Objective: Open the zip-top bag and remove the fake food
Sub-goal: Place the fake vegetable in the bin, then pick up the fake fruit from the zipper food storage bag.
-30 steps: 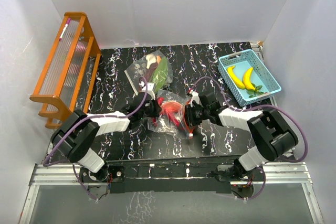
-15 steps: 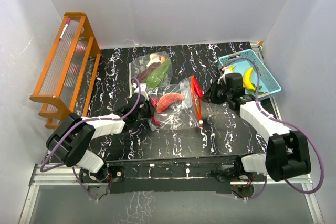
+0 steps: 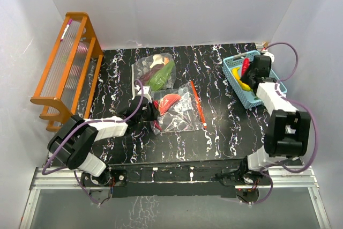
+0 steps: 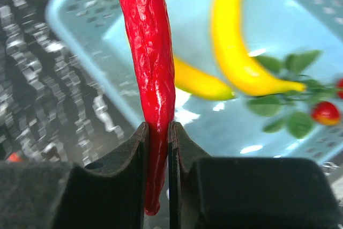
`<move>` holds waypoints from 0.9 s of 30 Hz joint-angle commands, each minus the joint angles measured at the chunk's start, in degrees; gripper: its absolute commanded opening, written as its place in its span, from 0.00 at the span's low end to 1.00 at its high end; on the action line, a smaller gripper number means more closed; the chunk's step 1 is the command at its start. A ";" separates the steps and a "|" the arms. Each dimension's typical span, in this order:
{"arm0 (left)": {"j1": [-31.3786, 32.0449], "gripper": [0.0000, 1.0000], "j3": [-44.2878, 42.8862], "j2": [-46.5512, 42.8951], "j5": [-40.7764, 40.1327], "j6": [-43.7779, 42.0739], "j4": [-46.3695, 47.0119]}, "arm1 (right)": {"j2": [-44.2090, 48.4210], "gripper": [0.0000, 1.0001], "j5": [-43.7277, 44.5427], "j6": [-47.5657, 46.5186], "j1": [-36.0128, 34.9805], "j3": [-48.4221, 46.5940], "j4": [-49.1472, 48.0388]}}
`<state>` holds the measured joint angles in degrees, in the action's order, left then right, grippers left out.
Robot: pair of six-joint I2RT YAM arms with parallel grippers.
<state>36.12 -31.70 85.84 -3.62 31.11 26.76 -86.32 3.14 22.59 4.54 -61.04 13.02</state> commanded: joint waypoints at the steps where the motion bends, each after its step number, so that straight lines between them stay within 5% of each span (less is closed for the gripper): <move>1: -0.26 0.00 -0.41 0.06 2.74 -0.38 0.65 | -4.91 0.11 7.84 -0.03 5.55 -3.93 -1.91; 3: -0.26 0.00 -0.29 0.61 3.63 -0.91 1.35 | -7.33 0.40 9.23 -0.29 6.04 -5.77 -0.38; 5: -0.26 0.00 -0.37 0.93 3.87 -1.49 1.10 | -8.13 0.85 10.06 -0.50 6.02 -6.78 1.54; 7: -0.26 0.00 -0.23 0.91 3.97 -1.82 0.97 | -6.53 0.92 7.20 -1.91 6.01 -5.10 -1.34; 11: -0.30 0.00 0.58 1.67 3.79 -1.06 2.22 | -1.10 0.74 2.24 -3.40 2.11 0.48 -7.18; 16: -0.37 0.00 0.24 3.44 4.94 -0.60 2.89 | -0.13 0.67 15.17 -5.99 -11.67 0.89 -3.91; 22: -0.35 0.00 -0.07 3.05 4.68 -0.93 2.68 | 1.50 0.35 7.46 -4.40 -17.84 8.18 -9.70; 27: -0.35 0.00 -0.08 2.70 4.97 -0.89 2.51 | -1.04 0.22 -3.40 -5.14 -17.89 13.08 -15.69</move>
<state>36.10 -31.70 89.56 0.51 30.55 29.61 -86.67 7.99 17.89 -13.93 -50.06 5.17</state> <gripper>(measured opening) 0.007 0.240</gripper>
